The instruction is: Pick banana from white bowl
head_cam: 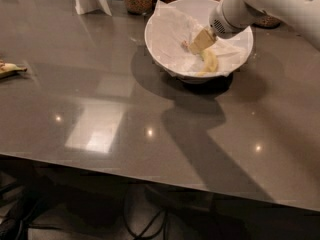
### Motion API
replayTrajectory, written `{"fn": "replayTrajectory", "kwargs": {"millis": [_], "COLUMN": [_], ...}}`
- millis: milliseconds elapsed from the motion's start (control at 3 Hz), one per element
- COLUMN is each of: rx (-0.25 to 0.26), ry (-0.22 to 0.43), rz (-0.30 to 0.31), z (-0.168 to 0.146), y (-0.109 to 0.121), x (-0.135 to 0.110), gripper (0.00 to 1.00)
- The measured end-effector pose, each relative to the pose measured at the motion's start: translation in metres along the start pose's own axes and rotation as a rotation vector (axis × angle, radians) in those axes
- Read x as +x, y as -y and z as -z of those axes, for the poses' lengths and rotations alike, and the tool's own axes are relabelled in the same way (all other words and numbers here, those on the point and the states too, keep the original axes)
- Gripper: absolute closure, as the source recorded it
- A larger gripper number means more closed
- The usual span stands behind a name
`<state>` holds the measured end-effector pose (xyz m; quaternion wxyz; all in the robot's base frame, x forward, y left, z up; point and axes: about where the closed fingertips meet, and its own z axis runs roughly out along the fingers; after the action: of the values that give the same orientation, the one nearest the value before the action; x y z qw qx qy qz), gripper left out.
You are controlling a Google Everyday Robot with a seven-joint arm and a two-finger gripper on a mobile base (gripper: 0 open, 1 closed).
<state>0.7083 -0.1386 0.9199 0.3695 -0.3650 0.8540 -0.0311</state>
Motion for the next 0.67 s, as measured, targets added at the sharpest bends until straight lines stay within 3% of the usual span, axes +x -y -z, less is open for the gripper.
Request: {"fn": "replayTrajectory", "kwargs": {"millis": [333, 667], "rx": [0.019, 0.037], "ry": [-0.033, -0.067], "rz": [-0.036, -0.060], "z": [-0.0096, -0.0169], "y": [0.0031, 0.0067], "x": [0.0102, 0.0200], "gripper": [0.35, 0.33]}}
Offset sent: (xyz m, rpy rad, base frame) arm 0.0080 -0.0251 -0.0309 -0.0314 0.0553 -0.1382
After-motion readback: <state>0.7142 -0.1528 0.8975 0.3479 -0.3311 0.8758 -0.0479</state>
